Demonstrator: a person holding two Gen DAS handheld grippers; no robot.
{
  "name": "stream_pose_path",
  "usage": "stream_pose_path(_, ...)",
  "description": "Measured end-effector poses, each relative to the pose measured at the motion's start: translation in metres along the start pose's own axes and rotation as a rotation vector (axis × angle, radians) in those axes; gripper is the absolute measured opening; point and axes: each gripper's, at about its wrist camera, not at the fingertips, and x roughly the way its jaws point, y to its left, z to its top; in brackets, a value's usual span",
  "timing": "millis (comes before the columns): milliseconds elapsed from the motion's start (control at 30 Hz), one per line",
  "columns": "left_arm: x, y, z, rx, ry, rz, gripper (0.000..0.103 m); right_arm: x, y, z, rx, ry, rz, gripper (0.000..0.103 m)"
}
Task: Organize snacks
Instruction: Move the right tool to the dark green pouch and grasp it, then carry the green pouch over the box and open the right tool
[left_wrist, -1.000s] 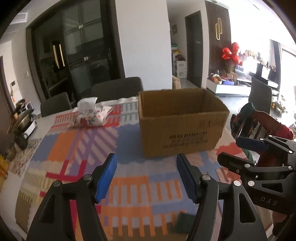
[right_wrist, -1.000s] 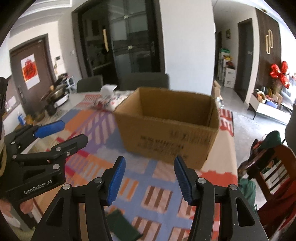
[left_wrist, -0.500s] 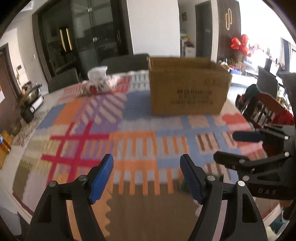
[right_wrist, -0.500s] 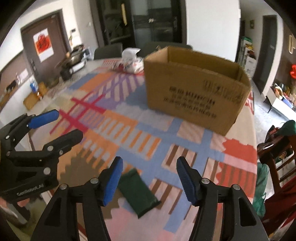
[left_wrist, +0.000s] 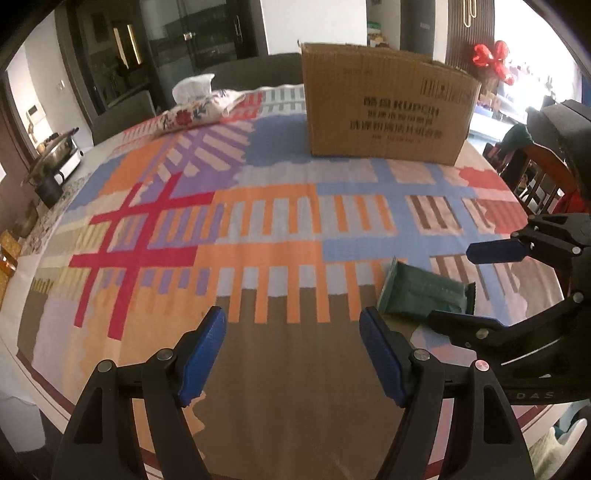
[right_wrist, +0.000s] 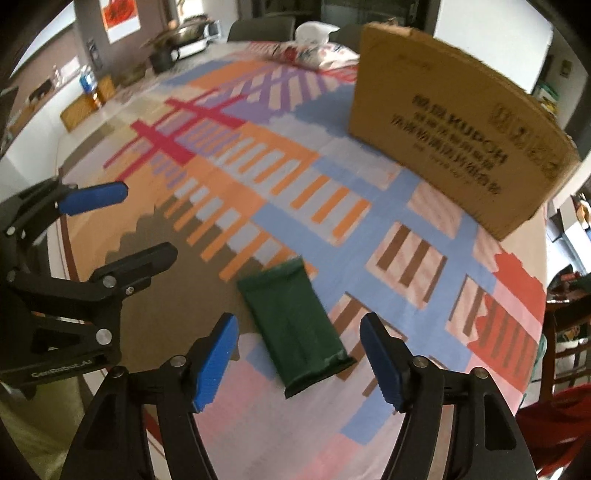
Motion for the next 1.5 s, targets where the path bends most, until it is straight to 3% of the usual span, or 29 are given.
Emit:
stream_pose_path(400,0.016,0.006,-0.001,-0.037,0.056,-0.012,0.074,0.031,0.003,0.006,-0.061,0.087,-0.002,0.069)
stream_pose_path(633,0.019,0.007,-0.001,-0.043,0.062,-0.006,0.074,0.038,0.003,0.007,-0.049,0.082,0.001,0.068)
stream_pose_path(767,0.021,0.008,-0.002,-0.043,0.065,-0.002,0.074,0.038,0.004,0.007,-0.03,0.068,0.021,0.054)
stream_pose_path(1200,0.01,0.008,0.007,-0.03,0.015,0.006,0.074,0.014,-0.003,-0.003,0.115,-0.036,0.014,0.049)
stream_pose_path(1500,-0.014,0.006,0.037,0.001,-0.076,-0.012,0.076,-0.027,-0.02,0.001,0.263,-0.19,-0.013,0.049)
